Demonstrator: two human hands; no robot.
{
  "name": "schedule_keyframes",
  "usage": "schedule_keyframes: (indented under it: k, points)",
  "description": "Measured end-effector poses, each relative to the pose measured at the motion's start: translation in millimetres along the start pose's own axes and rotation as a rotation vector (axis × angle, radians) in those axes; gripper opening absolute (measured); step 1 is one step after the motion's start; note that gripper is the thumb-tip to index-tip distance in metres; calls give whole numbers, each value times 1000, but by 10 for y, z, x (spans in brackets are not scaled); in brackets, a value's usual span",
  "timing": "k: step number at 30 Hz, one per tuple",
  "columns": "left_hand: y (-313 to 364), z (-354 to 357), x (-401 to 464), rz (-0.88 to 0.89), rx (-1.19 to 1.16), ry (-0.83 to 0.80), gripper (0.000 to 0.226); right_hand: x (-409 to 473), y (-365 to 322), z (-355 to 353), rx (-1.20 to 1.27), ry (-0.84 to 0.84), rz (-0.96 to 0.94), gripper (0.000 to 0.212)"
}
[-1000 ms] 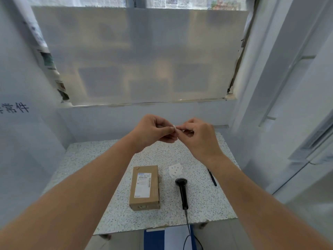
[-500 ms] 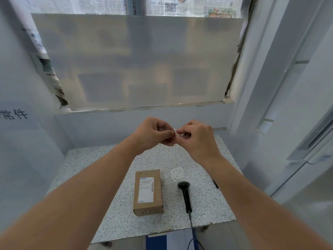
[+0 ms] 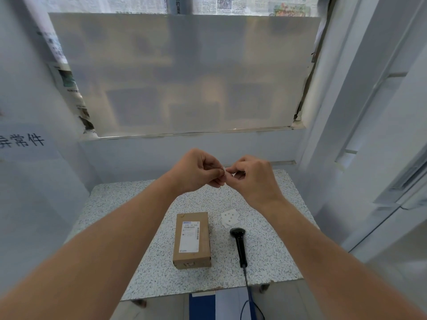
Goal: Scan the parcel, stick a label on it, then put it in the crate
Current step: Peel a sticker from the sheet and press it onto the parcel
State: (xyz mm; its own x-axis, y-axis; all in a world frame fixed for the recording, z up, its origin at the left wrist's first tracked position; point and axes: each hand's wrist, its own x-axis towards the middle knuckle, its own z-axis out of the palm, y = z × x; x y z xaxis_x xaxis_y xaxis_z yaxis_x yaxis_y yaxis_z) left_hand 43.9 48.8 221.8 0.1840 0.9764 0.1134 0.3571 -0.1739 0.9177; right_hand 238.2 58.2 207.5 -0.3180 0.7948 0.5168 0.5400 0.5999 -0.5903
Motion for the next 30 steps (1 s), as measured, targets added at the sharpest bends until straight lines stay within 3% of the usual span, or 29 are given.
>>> schedule_keyframes:
  k: [9, 30]
  points:
    - [41, 94, -18, 22, 27, 59, 9, 3, -18, -58, 11, 10, 20, 13]
    - [27, 92, -115, 27, -2, -8, 14, -155, -81, -78, 22, 20, 24, 15]
